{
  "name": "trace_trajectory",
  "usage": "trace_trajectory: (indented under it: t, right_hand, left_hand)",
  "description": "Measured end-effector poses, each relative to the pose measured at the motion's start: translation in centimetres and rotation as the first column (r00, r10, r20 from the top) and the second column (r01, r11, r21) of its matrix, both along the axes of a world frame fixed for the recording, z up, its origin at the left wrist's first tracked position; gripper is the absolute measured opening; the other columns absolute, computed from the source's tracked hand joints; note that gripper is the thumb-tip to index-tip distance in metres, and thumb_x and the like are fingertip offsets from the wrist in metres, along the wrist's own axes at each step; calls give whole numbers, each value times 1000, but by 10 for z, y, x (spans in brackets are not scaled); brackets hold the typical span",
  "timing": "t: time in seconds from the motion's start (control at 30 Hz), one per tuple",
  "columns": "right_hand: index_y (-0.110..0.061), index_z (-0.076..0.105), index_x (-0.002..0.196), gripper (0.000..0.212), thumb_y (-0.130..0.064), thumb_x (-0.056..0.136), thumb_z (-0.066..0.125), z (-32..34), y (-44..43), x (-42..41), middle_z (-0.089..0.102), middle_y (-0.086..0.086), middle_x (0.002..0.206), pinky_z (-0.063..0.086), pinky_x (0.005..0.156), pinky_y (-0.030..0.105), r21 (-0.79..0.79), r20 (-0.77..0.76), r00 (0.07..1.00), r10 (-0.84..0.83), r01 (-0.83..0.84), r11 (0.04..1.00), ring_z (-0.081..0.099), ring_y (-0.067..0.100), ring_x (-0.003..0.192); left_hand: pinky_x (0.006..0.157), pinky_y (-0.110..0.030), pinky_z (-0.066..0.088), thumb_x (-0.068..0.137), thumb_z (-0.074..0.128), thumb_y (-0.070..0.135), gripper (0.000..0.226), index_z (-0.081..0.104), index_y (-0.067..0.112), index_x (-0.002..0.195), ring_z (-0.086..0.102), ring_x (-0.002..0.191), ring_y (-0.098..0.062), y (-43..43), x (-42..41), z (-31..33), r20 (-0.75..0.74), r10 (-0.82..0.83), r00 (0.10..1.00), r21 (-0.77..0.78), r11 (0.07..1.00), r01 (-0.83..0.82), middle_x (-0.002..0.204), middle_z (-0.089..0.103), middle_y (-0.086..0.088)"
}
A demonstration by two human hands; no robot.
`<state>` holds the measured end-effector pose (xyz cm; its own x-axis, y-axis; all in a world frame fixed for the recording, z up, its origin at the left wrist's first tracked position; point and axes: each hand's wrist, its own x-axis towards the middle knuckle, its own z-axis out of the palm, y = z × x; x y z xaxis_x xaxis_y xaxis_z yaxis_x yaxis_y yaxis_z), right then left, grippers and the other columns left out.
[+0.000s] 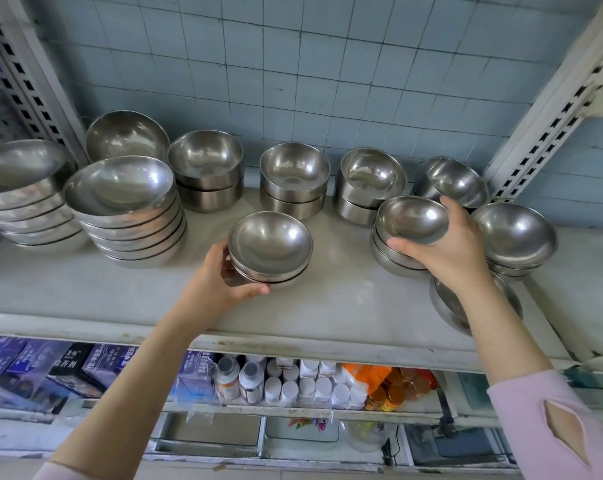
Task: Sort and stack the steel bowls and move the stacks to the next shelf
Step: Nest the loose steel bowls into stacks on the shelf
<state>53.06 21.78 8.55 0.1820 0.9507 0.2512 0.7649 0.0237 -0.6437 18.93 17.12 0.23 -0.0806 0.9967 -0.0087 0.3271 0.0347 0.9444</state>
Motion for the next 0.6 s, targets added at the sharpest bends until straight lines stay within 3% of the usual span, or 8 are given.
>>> trace_trajectory:
  t: [0.13, 0.23, 0.3, 0.47, 0.6]
  right_hand:
    - [-37, 34, 147, 106, -56, 57, 88, 23, -14, -25, 37, -7, 152, 28, 110, 29, 67, -163, 980, 111, -101, 993, 28, 14, 143]
    - [-49, 37, 141, 106, -68, 47, 82, 33, -18, -67, 41, -14, 148, 34, 111, 30, 62, -273, 926, 259, -252, 966, 37, 6, 137]
    - [-47, 36, 142, 106, -66, 49, 83, 30, -19, -98, 38, -17, 148, 34, 111, 30, 49, -295, 884, 362, -364, 930, 35, 4, 138]
    - [-41, 34, 146, 104, -57, 57, 87, 8, -14, -156, 36, -15, 142, 33, 114, 34, -13, -259, 854, 452, -471, 882, 31, 10, 141]
    - [-35, 37, 147, 101, -50, 61, 88, -5, -12, -177, 34, -22, 127, 32, 111, 30, -29, -177, 867, 466, -478, 878, 32, 12, 138]
  left_hand:
    - [99, -40, 50, 37, 90, 56, 111, 43, 27, 134, 64, 108, -8, -1, -1, 0, -35, 15, 999, 15, 1000, -14, 119, 64, 9]
    - [99, -38, 50, 42, 93, 48, 109, 43, 24, 136, 64, 108, -8, -2, 0, 1, -27, 26, 999, 25, 999, -25, 119, 64, 8]
    - [99, -36, 50, 45, 91, 42, 105, 43, 21, 136, 64, 108, -8, -2, 0, 1, 6, 38, 999, 38, 999, -38, 119, 65, 6]
    - [93, -27, 51, 60, 91, 27, 87, 45, 25, 134, 65, 102, -2, -2, -1, 1, 31, 27, 999, 98, 995, -29, 113, 68, 11]
    - [94, -24, 49, 61, 90, 33, 94, 38, 31, 140, 61, 110, -2, 1, -3, 0, 28, -16, 999, 127, 992, 13, 120, 65, 14]
